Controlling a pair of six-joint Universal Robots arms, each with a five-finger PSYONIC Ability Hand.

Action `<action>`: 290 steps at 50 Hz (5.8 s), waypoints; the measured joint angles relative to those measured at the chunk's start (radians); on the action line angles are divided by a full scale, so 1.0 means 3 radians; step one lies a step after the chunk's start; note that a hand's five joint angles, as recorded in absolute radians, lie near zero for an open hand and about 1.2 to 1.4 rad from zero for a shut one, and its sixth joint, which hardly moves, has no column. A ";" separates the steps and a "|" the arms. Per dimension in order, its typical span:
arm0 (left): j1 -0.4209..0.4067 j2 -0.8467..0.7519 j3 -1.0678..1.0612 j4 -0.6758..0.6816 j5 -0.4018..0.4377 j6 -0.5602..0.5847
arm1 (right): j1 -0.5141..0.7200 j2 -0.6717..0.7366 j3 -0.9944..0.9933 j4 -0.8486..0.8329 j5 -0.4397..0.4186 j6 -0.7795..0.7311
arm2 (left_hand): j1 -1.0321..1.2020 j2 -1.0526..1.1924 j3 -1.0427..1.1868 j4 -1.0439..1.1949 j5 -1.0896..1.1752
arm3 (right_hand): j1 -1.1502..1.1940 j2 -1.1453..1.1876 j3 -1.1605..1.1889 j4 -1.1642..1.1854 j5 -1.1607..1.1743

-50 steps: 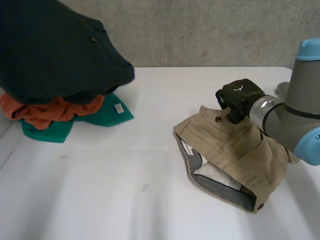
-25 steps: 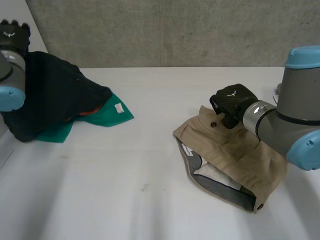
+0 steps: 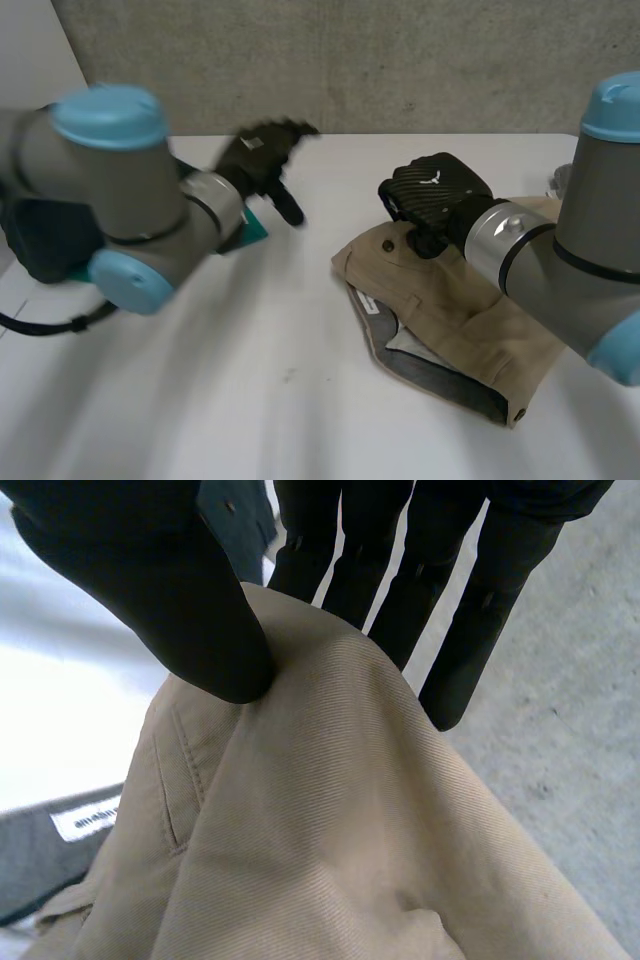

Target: Fold the laundry.

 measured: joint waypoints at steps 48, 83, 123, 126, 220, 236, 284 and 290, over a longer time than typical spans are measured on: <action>-0.0739 -0.0195 0.1057 -0.0451 -0.0186 0.0054 | -0.0738 -0.0454 -0.0041 -0.0475 0.0130 0.0275 | 0.3170 0.3199 0.3167 0.3203 0.3075 | -0.3013 -0.3212 -0.3258 -0.3300 -0.3136; 0.0237 0.1205 -0.1172 -0.0791 -0.0549 0.1251 | 0.0101 -0.0197 0.0345 0.0600 0.0104 0.0287 | 0.0758 0.0710 0.0694 0.0691 0.0598 | -0.2761 -0.2901 -0.2920 -0.2971 -0.2835; 0.0444 0.0632 -0.1185 -0.0276 -0.0302 0.1813 | 0.0043 0.0395 -0.0034 0.0049 0.0553 0.0751 | 0.3117 0.3298 0.3241 0.3304 0.3105 | -0.2964 -0.3225 -0.3264 -0.3306 -0.3138; 0.0429 0.0795 -0.1241 -0.0333 -0.0286 0.1769 | -0.0080 0.0347 -0.0147 0.0278 0.0349 0.0820 | 0.3117 0.3298 0.3241 0.3305 0.3105 | -0.2964 -0.3225 -0.3264 -0.3306 -0.3138; 0.0365 0.0518 -0.1500 -0.0009 -0.0196 0.1525 | -0.0376 0.1215 -0.0008 -0.0337 -0.0198 -0.1058 | 0.3118 0.3236 0.3203 0.3245 0.3131 | -0.1288 -0.1398 -0.1449 -0.1509 -0.1430; 0.0272 0.1043 -0.1870 0.0004 -0.0222 0.1469 | -0.0555 0.0289 0.0363 -0.0080 -0.0152 -0.0184 | 0.1453 0.1422 0.1402 0.1421 0.1328 | -0.2590 -0.2768 -0.2794 -0.2842 -0.2700; 0.0089 0.0354 -0.1663 0.0131 -0.0638 0.1758 | -0.0640 0.1059 0.0329 -0.0903 -0.0348 -0.0299 | 0.1917 0.1863 0.1845 0.1878 0.1790 | -0.2167 -0.2318 -0.2335 -0.2351 -0.2218; 0.0022 0.0327 -0.1603 0.0122 -0.0671 0.1762 | -0.0539 0.1293 -0.0057 -0.0906 -0.0352 -0.0310 | 0.2526 0.2493 0.2453 0.2488 0.2377 | -0.2017 -0.2099 -0.2151 -0.2181 -0.2048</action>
